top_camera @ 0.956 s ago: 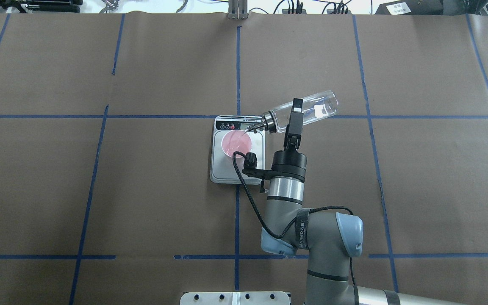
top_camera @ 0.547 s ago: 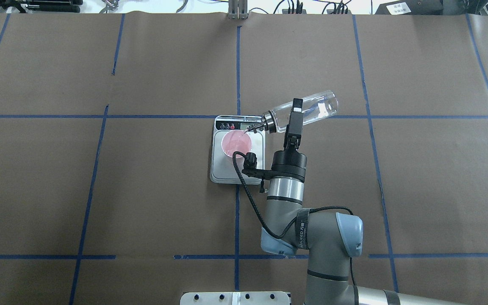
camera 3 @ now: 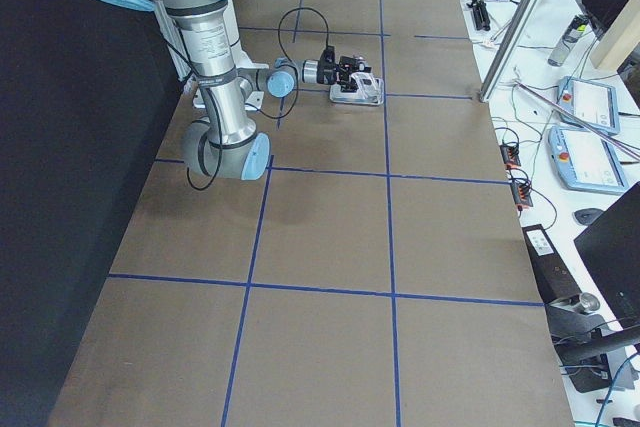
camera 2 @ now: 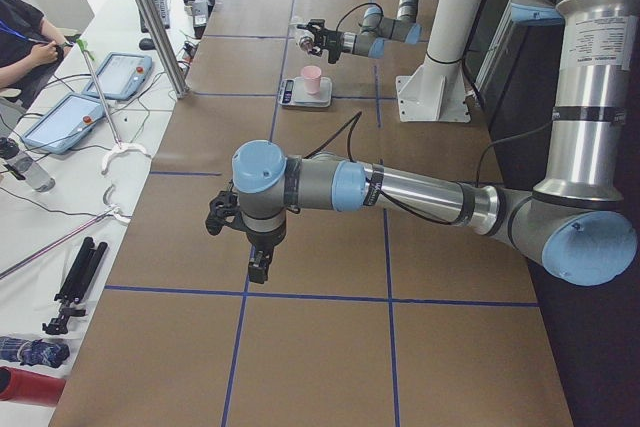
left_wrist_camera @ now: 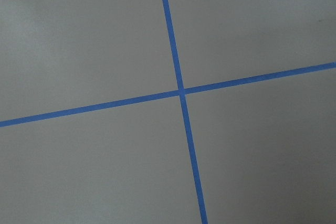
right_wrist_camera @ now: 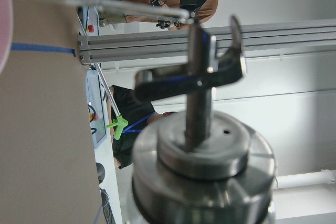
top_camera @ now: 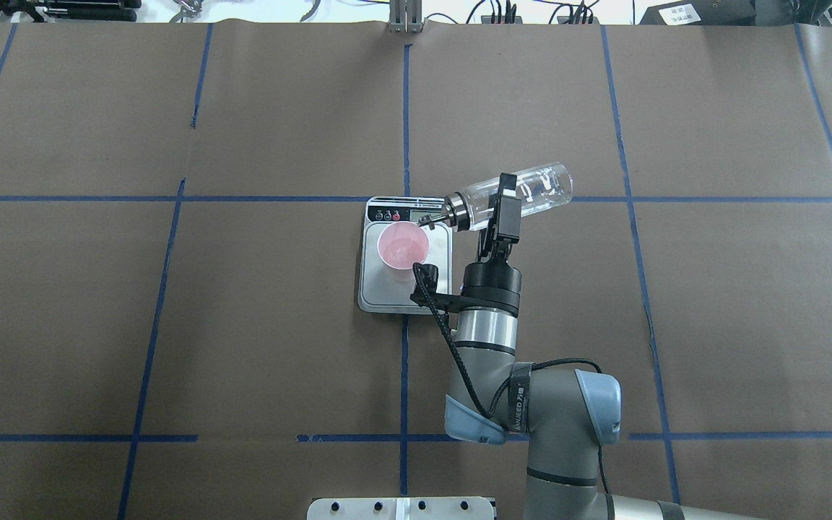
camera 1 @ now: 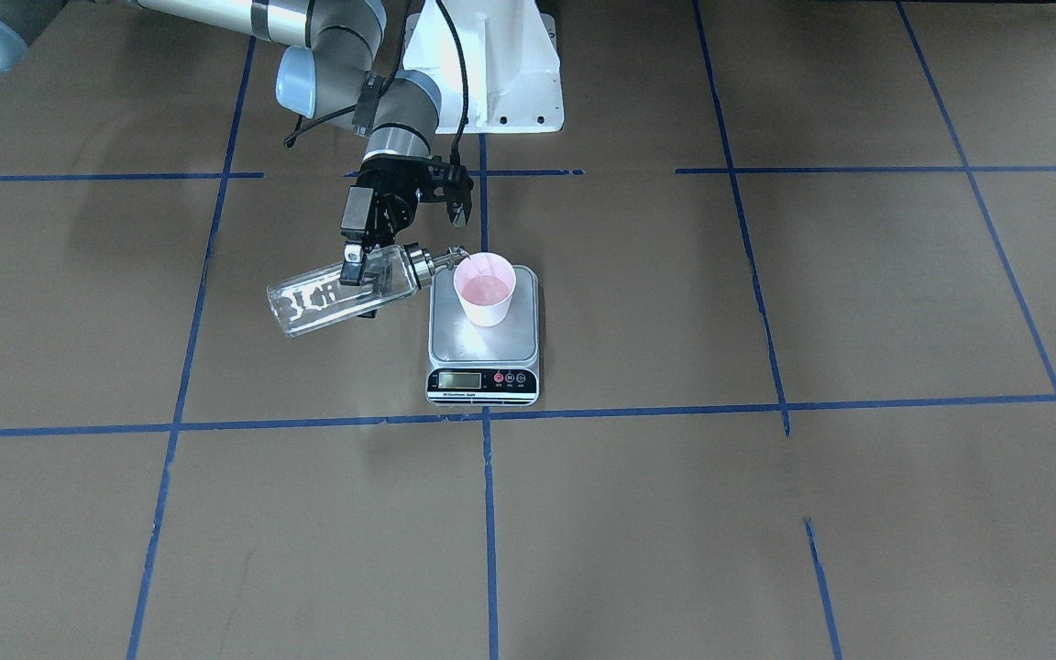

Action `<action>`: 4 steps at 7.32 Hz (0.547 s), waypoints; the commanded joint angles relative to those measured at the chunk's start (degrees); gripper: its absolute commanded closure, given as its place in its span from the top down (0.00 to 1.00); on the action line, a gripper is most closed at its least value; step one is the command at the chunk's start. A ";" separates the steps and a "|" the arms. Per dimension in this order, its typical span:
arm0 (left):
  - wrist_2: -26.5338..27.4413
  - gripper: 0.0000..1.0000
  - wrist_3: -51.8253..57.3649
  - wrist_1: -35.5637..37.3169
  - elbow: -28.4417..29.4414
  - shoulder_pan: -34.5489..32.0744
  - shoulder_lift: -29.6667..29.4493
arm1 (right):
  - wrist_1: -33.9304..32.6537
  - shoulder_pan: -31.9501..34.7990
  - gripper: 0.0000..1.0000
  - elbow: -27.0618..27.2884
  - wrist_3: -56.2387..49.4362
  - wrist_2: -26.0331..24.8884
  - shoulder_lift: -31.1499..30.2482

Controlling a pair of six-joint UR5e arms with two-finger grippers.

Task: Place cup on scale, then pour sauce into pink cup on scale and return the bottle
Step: 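Turn the bottle upright and carry it back toward its spot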

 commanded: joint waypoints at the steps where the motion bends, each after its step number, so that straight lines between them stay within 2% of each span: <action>1: 0.00 1.00 0.00 0.00 -0.04 -0.06 0.00 | 10.44 -1.74 0.00 -0.02 0.24 1.20 -1.33; 3: 0.00 1.00 0.00 0.00 -0.04 -0.06 0.00 | 17.13 -2.88 0.00 0.41 0.41 4.45 -1.08; 4: 0.00 1.00 0.00 0.00 -0.04 -0.06 0.00 | 24.04 -3.24 0.00 0.51 0.41 7.16 -1.08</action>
